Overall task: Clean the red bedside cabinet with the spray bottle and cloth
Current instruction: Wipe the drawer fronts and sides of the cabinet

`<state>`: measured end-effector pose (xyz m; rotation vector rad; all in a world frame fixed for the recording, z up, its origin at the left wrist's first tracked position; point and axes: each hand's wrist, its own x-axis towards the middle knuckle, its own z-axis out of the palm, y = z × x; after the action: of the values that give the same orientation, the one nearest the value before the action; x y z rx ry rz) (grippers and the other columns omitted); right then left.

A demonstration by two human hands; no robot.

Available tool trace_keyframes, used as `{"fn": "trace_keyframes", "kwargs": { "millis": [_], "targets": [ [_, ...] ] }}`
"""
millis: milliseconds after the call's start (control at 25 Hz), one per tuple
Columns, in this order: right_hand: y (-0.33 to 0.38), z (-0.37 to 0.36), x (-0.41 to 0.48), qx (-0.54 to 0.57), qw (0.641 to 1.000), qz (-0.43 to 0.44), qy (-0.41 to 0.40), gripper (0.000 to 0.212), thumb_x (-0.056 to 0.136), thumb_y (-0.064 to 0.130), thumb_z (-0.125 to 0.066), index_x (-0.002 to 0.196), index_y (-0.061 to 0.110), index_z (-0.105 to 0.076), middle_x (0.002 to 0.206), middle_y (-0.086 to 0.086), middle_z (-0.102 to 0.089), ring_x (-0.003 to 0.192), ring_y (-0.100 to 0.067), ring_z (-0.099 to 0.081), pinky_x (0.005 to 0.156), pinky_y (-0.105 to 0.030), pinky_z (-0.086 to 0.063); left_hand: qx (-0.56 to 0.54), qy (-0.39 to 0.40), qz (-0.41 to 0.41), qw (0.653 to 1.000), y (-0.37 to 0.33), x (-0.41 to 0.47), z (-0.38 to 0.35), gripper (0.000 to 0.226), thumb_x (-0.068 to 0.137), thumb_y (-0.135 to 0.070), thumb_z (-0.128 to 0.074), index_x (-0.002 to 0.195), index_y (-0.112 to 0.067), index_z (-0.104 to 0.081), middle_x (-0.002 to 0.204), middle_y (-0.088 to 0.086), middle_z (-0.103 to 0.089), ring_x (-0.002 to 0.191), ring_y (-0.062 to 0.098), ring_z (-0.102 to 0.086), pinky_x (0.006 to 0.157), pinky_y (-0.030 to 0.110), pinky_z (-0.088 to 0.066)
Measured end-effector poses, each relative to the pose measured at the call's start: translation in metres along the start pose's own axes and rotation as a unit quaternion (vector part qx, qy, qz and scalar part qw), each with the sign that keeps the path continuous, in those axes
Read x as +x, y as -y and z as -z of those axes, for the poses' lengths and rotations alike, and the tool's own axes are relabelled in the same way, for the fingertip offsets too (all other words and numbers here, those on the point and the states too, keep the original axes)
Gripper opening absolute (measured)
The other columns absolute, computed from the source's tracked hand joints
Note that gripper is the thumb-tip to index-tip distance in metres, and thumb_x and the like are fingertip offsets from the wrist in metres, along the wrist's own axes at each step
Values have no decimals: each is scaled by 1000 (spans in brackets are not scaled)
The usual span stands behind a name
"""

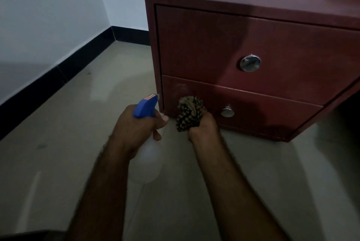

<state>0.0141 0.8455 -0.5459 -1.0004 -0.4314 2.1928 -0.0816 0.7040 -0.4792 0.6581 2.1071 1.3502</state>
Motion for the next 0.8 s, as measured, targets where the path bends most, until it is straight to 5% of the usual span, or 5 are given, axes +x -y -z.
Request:
{"fn": "trace_keyframes", "kwargs": {
  "millis": [200,360,480,680,800],
  "targets": [
    [-5,-24,10,86,995,-30,-28,28,103,11,-42,103,6,-70,81,-3,-76,58,-15,-72,53,-17,-55,-7,-10,-1,1000,5,2,0,15,83,-16,-79,81,-5,-68,71,13,-69,58,23,-67,92,53,-54],
    [-7,-28,16,61,997,-16,-39,30,100,10,-53,126,3,-67,115,-14,-72,83,-25,-71,79,-29,-57,-8,-19,0,1000,5,7,2,13,85,-17,-78,81,-8,-68,65,8,-69,60,22,-67,85,44,-54],
    [-4,-37,16,55,997,19,-55,33,88,6,-74,121,2,-71,116,-19,-74,102,-34,-73,93,-50,-59,-14,-44,3,999,10,11,3,13,86,-17,-77,82,-7,-69,72,14,-71,64,27,-68,86,45,-54],
    [-3,-23,15,70,971,164,-160,52,73,-8,-83,120,-5,-64,112,-21,-74,96,-39,-74,74,-50,-64,-35,-56,5,998,11,13,3,14,85,-17,-77,83,-7,-68,74,13,-70,57,19,-67,79,43,-55],
    [-8,-36,17,51,973,155,-165,54,71,-4,-87,120,-1,-64,109,-20,-74,92,-36,-75,73,-47,-65,-39,-65,-5,997,11,14,3,13,84,-17,-78,81,-8,-68,70,9,-68,56,19,-67,75,42,-56]
  ]
}}
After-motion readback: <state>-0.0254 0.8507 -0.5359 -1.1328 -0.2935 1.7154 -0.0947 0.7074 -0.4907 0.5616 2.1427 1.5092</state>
